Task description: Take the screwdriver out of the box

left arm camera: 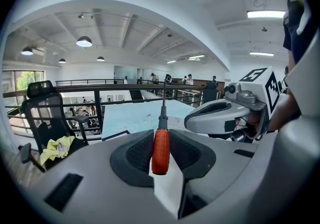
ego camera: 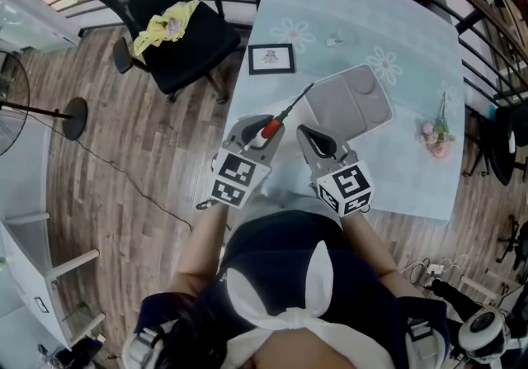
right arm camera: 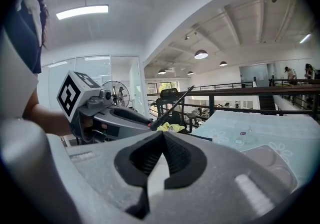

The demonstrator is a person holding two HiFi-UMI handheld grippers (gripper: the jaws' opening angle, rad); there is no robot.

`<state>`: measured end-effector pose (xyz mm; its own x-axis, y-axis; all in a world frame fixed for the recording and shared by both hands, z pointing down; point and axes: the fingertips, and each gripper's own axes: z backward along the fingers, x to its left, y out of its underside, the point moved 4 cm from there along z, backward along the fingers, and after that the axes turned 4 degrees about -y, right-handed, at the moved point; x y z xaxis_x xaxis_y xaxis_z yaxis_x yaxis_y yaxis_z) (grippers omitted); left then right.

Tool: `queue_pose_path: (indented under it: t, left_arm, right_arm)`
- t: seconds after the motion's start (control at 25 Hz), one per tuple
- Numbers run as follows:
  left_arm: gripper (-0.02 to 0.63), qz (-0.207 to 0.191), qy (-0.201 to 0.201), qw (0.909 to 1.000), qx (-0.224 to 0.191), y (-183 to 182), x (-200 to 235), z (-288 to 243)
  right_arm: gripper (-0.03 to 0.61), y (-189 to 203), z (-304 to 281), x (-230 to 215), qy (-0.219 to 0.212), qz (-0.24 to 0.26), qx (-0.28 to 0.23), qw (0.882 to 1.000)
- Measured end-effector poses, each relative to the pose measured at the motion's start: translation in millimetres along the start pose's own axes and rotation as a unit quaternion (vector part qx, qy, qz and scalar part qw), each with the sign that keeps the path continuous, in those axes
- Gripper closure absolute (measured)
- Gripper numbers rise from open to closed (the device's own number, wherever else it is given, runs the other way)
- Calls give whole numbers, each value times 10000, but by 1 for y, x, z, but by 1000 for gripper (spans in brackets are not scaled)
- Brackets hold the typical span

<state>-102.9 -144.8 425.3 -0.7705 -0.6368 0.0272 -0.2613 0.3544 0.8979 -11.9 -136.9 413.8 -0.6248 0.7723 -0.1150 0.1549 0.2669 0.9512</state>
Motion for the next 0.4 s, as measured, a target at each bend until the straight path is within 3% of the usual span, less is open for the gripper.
queue_pose_path:
  t: [0.4]
  left_arm:
    - [506, 29, -7, 10000, 35, -1, 0, 0]
  right_arm:
    - [581, 1, 3, -3, 29, -5, 50, 10000]
